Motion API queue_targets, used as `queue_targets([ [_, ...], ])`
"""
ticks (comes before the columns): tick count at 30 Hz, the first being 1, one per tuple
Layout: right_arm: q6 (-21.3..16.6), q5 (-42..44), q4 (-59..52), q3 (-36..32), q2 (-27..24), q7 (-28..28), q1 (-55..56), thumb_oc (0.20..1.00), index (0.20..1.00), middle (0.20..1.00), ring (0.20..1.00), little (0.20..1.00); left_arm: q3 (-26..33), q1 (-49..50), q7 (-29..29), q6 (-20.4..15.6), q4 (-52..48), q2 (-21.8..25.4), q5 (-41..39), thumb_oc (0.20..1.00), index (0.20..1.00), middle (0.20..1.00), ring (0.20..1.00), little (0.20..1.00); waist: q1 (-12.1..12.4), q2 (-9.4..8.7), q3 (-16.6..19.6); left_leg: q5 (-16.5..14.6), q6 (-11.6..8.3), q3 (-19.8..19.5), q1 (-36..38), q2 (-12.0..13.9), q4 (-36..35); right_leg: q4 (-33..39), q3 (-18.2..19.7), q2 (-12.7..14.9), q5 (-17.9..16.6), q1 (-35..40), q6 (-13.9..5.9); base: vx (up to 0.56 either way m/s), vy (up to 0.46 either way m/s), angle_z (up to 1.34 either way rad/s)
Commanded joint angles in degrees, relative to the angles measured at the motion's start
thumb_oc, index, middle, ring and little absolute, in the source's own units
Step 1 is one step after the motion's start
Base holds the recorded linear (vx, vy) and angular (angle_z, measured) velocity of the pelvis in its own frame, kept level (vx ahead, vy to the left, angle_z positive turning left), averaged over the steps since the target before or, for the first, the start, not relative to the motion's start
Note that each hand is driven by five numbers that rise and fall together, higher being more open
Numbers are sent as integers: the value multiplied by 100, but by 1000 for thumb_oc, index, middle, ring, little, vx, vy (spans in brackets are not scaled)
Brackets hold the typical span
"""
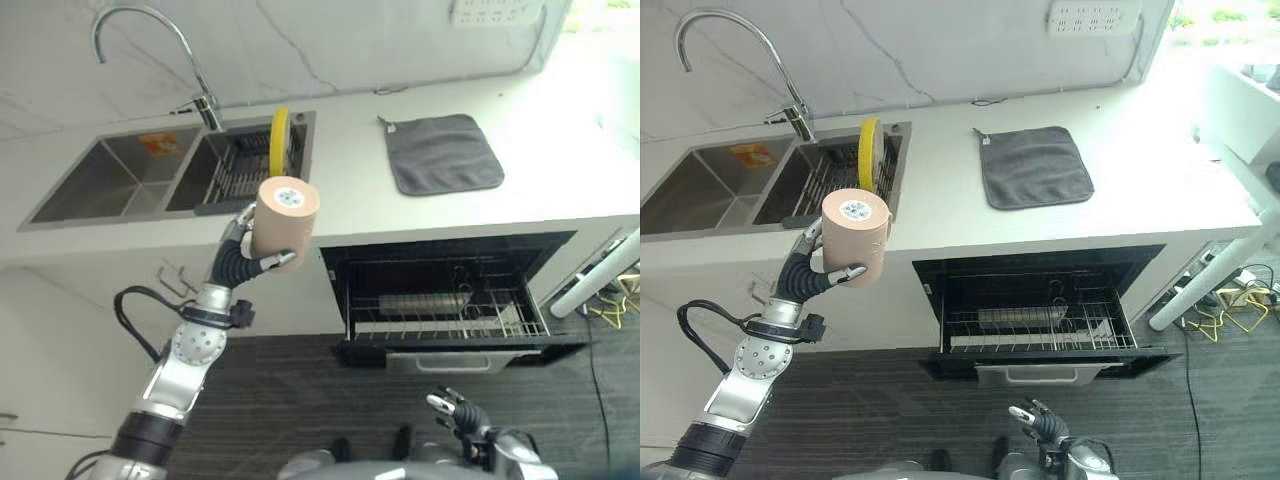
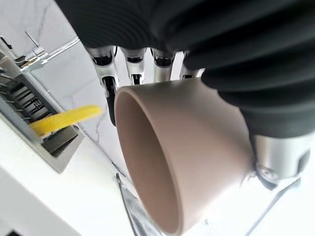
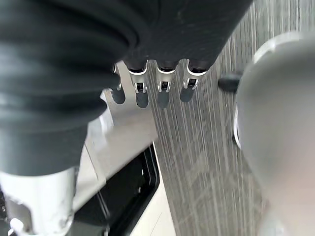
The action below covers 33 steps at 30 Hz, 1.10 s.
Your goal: Place the dishes in the dishwasher.
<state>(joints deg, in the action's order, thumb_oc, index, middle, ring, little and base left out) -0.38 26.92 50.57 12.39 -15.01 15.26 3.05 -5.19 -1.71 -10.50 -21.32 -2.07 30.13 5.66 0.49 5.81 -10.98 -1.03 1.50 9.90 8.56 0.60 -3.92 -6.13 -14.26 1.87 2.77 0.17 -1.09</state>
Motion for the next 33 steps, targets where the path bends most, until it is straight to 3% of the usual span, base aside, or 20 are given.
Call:
queue_targets([
  [1, 1, -242, -199, -41, 163, 88, -150, 1000, 1000, 1000, 1000, 1000, 359, 41, -132, -198, -401, 246, 19, 200, 200, 200, 200, 200, 211, -297, 69, -201, 13, 232, -109, -89, 354, -241, -272, 883, -221, 210, -750, -31, -25, -38],
  [2, 19, -352, -240, -8, 174, 164, -167, 1000, 1000, 1000, 1000, 1000, 426, 87, -167, -173, -416, 252, 64, 200, 200, 200, 200, 200, 276, -291, 80, -292, 8, 302, -72, -48, 365, -435, -412, 1010, -181, 188, -828, -107, -68, -56],
  [4, 26, -392, -342, 38, 189, 219, -163, 1000, 1000, 1000, 1000, 1000, 475, 82, -215, -152, -423, 271, 100, 200, 200, 200, 200, 200, 318, -311, 42, -273, 75, 462, -180, -3, 489, -711, -438, 1263, -324, 50, -796, -143, -180, -84],
  [6, 49, -330, -453, 83, 167, 253, -149, 1000, 1000, 1000, 1000, 1000, 415, 22, -300, -149, -396, 290, 95, 200, 200, 200, 200, 200, 288, -352, 5, -310, 64, 390, -255, 41, 656, -541, -259, 1379, -355, 125, -783, -65, -327, -39],
  [9, 62, -522, -413, 133, 181, 486, -297, 1000, 1000, 1000, 1000, 1000, 345, -25, -524, -165, -292, 331, 124, 200, 200, 200, 200, 200, 313, -432, -43, -395, -93, 326, -281, 228, 861, -126, -125, 1617, -678, 132, -924, -24, -561, 11],
  [10, 336, -606, -661, 259, 122, 706, -290, 1000, 1000, 1000, 1000, 1000, 415, 93, -489, -197, -253, 275, 139, 200, 200, 200, 200, 200, 340, -485, -53, -218, -366, 368, -305, 646, 937, -22, -266, 1396, -455, 281, -936, -41, -910, 7],
  [11, 446, -351, -935, 319, -15, 727, -259, 1000, 1000, 1000, 1000, 1000, 365, 123, -450, -227, -413, 221, 152, 200, 200, 200, 200, 200, 269, -480, -106, 12, -582, 326, -409, 974, 956, -67, -214, 1155, -249, 282, -734, -39, -794, 2],
  [12, 465, -332, -981, 319, -37, 720, -255, 1000, 1000, 1000, 1000, 1000, 365, 128, -440, -220, -433, 212, 154, 200, 200, 200, 200, 200, 262, -474, -110, 52, -611, 335, -417, 1024, 950, -84, -245, 1131, -219, 290, -702, -155, -501, -5],
  [13, 367, 0, -1319, 159, -208, 519, -99, 1000, 1000, 1000, 1000, 1000, 161, -162, -166, -284, -413, 54, -156, 200, 200, 200, 200, 200, 46, -469, -213, -25, -699, 705, -565, 1122, 1415, -234, -605, 1038, 89, 484, -482, -138, -266, 3],
  [15, 255, -95, -1311, 151, -219, 445, -124, 1000, 1000, 1000, 1000, 1000, 54, -283, -201, -212, -401, -3, -161, 200, 200, 200, 200, 200, 31, -456, -187, -212, -600, 722, -581, 845, 1441, -196, -697, 1050, 46, 504, -509, -98, -118, 116],
  [17, 179, 5, -1247, 140, -208, 309, -169, 1000, 1000, 1000, 1000, 1000, -12, -233, -112, -279, -373, -22, -199, 200, 200, 200, 200, 200, 1, -441, -156, -130, -592, 869, -366, 831, 1169, -172, -744, 1008, 54, 583, -497, 2, 57, 98],
  [20, 114, 366, -1248, 105, -57, 237, -194, 1000, 1000, 1000, 1000, 1000, -192, -306, 30, -72, -173, -49, -93, 200, 200, 200, 200, 200, -72, -374, 11, 122, -625, 832, 38, 727, 441, 17, -731, 932, -17, 773, -551, 64, 101, 11],
  [25, 171, 140, -1544, 154, -58, 325, -92, 1000, 1000, 1000, 1000, 1000, -256, -407, -85, -15, 128, 34, -68, 200, 200, 200, 200, 200, -116, -366, 120, 46, -597, 820, 174, 602, 329, 237, -727, 960, -92, 866, -623, 19, 60, 14],
  [28, 284, 117, -1679, 185, -68, 307, -61, 1000, 1000, 1000, 1000, 1000, -208, -316, -118, -78, 208, 52, -23, 200, 200, 200, 200, 200, -95, -373, 166, 145, -634, 835, 224, 644, 125, 376, -731, 914, -136, 924, -639, -11, 8, 10],
  [29, 343, 90, -1724, 193, -47, 272, -39, 1000, 1000, 1000, 1000, 1000, -170, -278, -132, -112, 216, 46, 37, 200, 200, 200, 200, 200, -84, -365, 169, 319, -642, 887, 182, 696, 4, 411, -803, 897, -229, 886, -596, -62, 18, 6],
  [33, 337, 130, -1660, 180, -39, 212, -31, 1000, 1000, 1000, 1000, 1000, -155, -283, -114, -108, 238, 23, 60, 200, 200, 200, 200, 200, -64, -367, 197, 268, -731, 829, 226, 714, -47, 523, -816, 923, -196, 968, -675, 33, 17, -2],
])
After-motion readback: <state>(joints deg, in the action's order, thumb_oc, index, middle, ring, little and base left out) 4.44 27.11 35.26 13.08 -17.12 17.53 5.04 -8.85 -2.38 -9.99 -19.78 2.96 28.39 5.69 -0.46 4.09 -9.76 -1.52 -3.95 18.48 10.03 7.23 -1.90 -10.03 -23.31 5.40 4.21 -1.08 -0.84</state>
